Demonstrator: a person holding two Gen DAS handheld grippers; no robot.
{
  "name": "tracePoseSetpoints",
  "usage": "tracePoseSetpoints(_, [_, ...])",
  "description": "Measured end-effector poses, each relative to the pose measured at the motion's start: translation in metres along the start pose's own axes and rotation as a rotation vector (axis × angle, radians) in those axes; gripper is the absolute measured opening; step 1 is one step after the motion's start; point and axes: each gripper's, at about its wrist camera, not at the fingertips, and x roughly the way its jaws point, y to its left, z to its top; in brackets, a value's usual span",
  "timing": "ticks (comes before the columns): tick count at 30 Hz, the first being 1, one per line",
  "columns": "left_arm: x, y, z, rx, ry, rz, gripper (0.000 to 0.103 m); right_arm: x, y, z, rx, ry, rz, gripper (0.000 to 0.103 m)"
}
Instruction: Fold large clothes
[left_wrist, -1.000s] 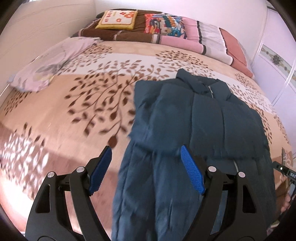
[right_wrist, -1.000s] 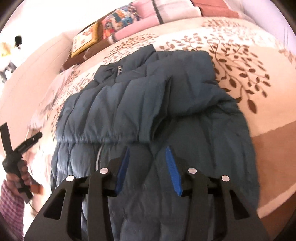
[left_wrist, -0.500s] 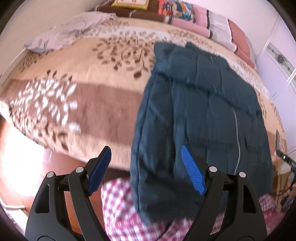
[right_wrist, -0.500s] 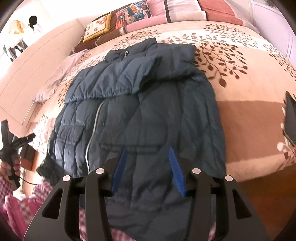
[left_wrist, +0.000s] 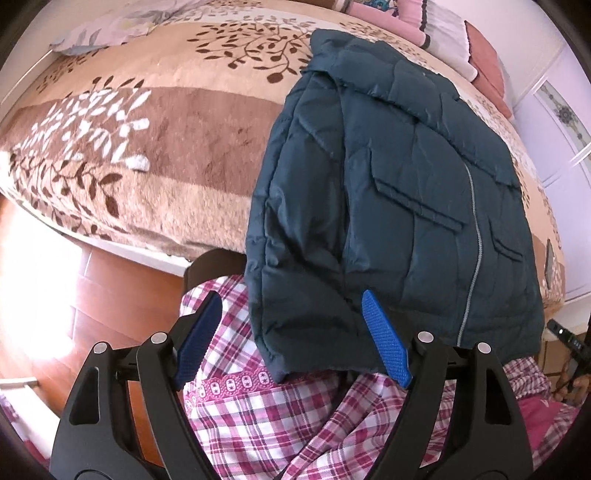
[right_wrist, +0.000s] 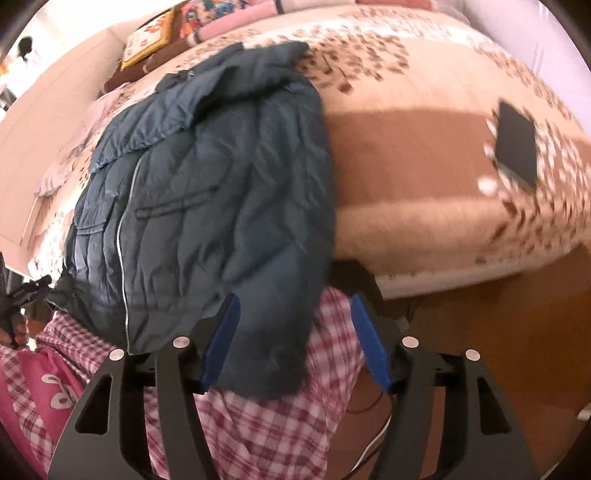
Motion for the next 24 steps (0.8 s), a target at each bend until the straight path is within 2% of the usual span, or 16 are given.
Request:
tracePoseSetpoints(5, [0.003, 0.006, -0.005, -0.030, 0.017, -0.010, 0.077, 0.011, -0.002, -0.012, 0.030, 0.050, 0.084, 0.063])
tracePoseSetpoints(13, [0.003, 0.012, -0.013, -0.073, 0.030, -0.049, 0.077, 0.030, 0.010, -0.015, 0.001, 0.120, 0.130, 0.063])
tracePoseSetpoints(18, [0.004, 0.010, -0.016, -0.062, 0.034, -0.061, 0.077, 0.035, 0.010, -0.014, 0.019, 0.110, 0.164, 0.063])
tracePoseSetpoints(24, [0.007, 0.023, -0.020, -0.128, 0.050, -0.106, 0.077, 0.035, 0.002, -0.013, 0.052, 0.091, 0.212, 0.059])
